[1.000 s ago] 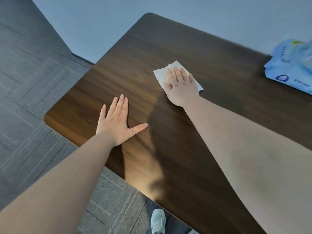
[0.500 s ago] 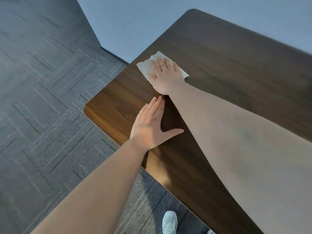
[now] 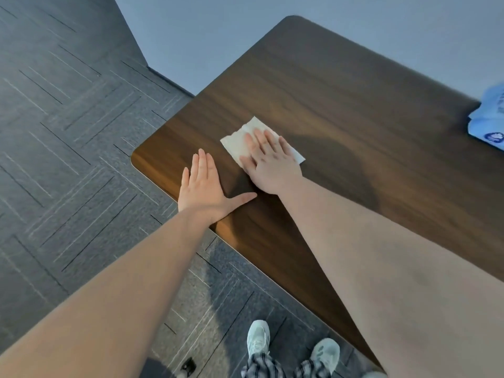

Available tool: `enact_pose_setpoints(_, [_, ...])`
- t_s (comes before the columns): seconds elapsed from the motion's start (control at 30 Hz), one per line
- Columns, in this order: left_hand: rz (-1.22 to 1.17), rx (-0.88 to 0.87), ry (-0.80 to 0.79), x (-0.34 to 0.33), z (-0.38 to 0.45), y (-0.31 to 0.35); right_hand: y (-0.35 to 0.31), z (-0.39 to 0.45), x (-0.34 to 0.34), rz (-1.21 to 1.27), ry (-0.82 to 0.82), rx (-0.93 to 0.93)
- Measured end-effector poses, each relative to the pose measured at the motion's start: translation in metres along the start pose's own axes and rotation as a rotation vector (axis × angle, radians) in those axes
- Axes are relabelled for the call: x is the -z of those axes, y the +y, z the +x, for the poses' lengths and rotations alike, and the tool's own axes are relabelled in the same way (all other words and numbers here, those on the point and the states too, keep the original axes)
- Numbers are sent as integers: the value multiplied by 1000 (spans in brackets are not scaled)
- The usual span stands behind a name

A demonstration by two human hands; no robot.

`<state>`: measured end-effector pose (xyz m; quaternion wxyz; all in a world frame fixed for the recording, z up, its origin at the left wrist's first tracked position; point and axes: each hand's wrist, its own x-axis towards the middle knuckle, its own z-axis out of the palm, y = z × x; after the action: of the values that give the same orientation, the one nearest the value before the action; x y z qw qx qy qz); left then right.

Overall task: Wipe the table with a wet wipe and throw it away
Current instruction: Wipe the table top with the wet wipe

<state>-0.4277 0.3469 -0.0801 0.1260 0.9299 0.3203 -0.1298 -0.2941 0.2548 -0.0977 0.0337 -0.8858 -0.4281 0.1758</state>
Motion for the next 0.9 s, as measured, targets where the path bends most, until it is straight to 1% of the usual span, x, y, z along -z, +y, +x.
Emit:
enact_pose_setpoints(0.1, [39,-86,-30,-1,-12,7,12,-37,-7,40,25,-95])
enact_pose_setpoints(0.27, [153,-335,-80,-7,-36,54,55,-107,-21,104,61,-310])
enact_pose_setpoints(0.43, [186,-532,-115,-26,-65,131,112,-195,-33,175,85,-561])
enact_pose_setpoints(0.67, [236,-815,-157,-62,-111,258,209,-346,-55,240,135,-946])
enact_pose_setpoints(0.9, [342,-1050,-202,-101,-169,372,291,-487,-76,298,214,-1249])
